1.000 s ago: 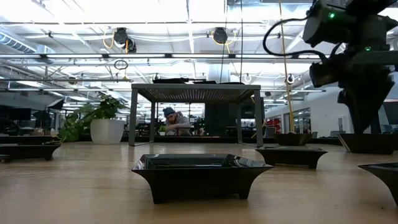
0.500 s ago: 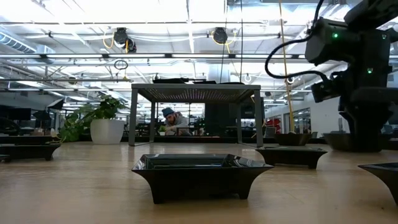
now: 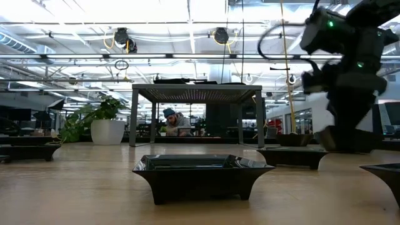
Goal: Pick & Place Mini shaped plates
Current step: Stack the black distorted square plate on top of the black distorted square plate on the shelf
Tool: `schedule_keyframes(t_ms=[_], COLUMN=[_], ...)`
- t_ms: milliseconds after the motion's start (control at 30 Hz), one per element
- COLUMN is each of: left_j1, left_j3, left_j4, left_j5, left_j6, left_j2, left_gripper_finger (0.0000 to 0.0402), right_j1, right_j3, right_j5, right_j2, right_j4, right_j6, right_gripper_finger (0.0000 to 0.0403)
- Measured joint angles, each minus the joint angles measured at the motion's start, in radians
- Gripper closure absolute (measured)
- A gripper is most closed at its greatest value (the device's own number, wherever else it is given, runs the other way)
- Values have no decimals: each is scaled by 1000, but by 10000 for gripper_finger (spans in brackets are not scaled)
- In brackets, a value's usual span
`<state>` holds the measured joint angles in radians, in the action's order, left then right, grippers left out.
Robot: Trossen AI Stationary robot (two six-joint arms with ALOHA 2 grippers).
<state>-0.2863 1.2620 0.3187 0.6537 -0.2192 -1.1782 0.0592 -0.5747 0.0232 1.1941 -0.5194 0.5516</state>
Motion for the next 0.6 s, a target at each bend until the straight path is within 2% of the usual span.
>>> schedule_keyframes(t_ms=[67, 300, 433, 600], left_j1=[-5, -18, -18, -18], left_j3=[0, 0, 0, 0], left_j4=[0, -2, -2, -2], left_j5=[0, 0, 0, 0], left_j6=[0, 1, -5, -19], left_j2=[0, 0, 0, 0], left_gripper_finger=[256, 256, 256, 256], right_j1=[11, 35, 32, 32], right_j3=[-8, -12, -16, -106], right_j5=[0, 3, 4, 4], right_j2=[1, 56, 177, 375], right_j4=[78, 513, 734, 836], right_j6=[-45, -192, -257, -379], right_gripper_finger=[401, 403, 403, 403])
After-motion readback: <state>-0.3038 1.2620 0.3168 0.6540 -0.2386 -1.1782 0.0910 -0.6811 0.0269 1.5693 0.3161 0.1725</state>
